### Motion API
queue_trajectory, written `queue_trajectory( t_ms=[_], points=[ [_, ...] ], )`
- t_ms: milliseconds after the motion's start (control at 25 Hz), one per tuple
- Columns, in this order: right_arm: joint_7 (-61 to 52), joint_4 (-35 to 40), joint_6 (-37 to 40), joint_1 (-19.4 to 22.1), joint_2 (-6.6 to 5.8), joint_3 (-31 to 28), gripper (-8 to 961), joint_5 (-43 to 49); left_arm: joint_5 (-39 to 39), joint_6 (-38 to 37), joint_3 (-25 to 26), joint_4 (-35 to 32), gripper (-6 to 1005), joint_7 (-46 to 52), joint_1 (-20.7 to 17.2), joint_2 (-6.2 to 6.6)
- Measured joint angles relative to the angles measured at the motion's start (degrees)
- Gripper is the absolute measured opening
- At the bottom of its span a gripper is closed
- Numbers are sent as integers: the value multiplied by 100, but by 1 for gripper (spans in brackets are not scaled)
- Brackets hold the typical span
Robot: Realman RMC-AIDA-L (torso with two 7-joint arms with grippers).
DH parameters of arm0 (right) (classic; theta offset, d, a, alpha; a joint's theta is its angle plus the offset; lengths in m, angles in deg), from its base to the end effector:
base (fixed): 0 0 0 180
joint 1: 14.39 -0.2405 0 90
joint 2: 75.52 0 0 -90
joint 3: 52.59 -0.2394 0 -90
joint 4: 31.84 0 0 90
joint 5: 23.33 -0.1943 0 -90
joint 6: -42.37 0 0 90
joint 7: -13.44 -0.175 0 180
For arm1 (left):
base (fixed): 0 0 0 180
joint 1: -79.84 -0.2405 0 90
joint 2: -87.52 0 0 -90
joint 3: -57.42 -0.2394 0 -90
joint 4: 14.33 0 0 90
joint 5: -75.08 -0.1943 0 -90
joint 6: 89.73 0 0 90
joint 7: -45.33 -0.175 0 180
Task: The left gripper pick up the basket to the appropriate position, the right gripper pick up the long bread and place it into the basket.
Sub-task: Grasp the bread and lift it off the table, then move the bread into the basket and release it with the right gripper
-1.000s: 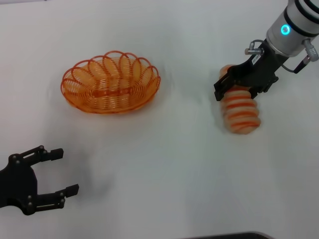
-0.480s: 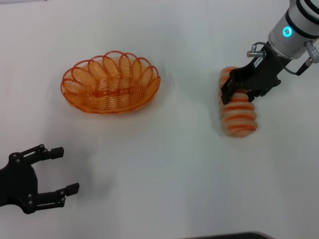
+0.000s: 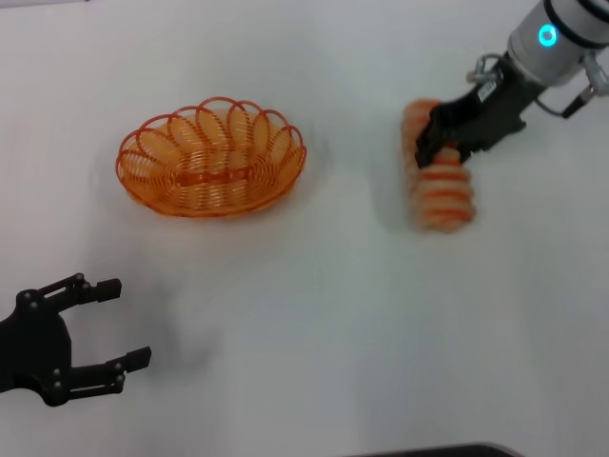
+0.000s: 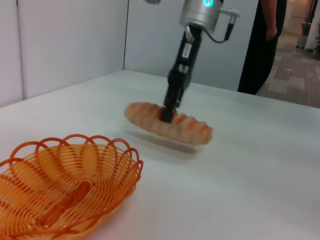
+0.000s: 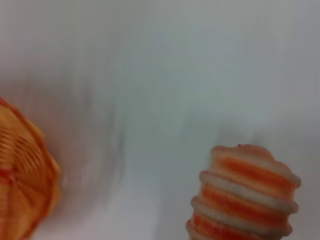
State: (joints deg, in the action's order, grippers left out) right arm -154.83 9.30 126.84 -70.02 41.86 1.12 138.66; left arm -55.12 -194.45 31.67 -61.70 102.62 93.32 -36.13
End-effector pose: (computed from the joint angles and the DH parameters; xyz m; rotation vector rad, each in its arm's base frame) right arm 0.2095 0.3831 -0.0240 -2.1068 1.7442 -0.4507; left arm -0.2975 0.2073 -0.0125 -2.7641 -0.4539 -0.5641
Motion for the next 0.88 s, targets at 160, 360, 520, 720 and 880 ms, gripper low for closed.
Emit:
queue_trajectory(
  t_ms=[160,360,520,720,880],
  points=[
    [328,362,-121,-5,9,-13,505,-337,4,-2,1,0,877,5,12,0],
    [1137,703,-362,-208,13,14,453,-725,5,5,0,8,877,10,22,0],
    [2214,765,-450,-547,68,21,435,-935,5,3,0,9,876,12,41,0],
    [3633,798,-405,-916,232,343,412,-1376,1,-3,-4,10,877,19,60,0],
    [4104,800,-399,-1035,250,1352,385,-1944,2,-3,-8,18,876,22,87,0]
  ],
)
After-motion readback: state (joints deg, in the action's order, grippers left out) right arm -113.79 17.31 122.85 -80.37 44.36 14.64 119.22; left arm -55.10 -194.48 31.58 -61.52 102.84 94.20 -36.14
